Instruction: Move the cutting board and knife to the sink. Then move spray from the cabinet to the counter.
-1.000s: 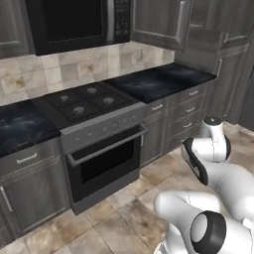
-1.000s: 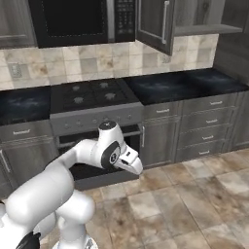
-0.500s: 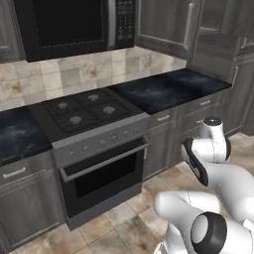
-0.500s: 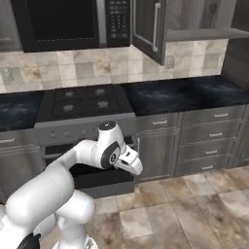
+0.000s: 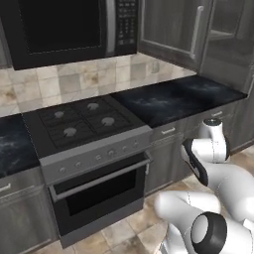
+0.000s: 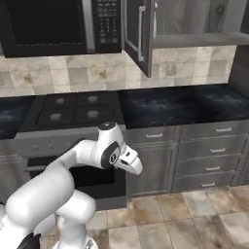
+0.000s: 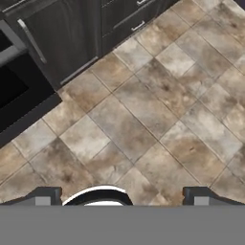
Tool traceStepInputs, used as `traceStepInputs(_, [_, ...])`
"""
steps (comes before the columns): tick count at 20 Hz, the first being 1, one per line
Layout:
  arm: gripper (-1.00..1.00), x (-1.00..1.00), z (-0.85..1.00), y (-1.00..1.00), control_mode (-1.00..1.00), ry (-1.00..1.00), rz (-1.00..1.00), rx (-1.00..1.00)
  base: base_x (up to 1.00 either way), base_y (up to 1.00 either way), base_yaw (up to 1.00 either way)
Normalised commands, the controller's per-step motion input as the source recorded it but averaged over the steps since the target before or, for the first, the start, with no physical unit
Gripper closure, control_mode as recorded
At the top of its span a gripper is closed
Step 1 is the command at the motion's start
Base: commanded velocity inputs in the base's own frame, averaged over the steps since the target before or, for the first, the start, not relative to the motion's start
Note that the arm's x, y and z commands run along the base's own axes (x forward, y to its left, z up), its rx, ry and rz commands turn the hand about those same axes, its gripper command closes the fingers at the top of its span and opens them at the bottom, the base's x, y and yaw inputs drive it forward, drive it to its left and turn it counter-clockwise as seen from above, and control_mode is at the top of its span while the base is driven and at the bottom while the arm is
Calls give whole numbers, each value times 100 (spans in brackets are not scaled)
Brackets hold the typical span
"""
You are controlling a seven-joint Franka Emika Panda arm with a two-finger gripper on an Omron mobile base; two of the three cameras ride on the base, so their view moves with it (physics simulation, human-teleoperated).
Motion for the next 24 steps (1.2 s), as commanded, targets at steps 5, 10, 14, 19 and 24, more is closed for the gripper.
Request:
traceStepInputs(5, [-100, 0, 0, 0, 100, 0, 0, 0, 62, -42, 18])
traceStepInputs(10, [-100, 0, 0, 0, 100, 0, 0, 0, 58, -46, 16])
traceStepInputs(14, [-100, 0, 0, 0, 100, 0, 0, 0, 57, -45, 17])
traceStepInputs(19, [-100, 0, 0, 0, 100, 0, 0, 0, 53, -47, 17])
traceStepInputs(24, [-100, 0, 0, 0, 100, 0, 0, 0, 52, -47, 17])
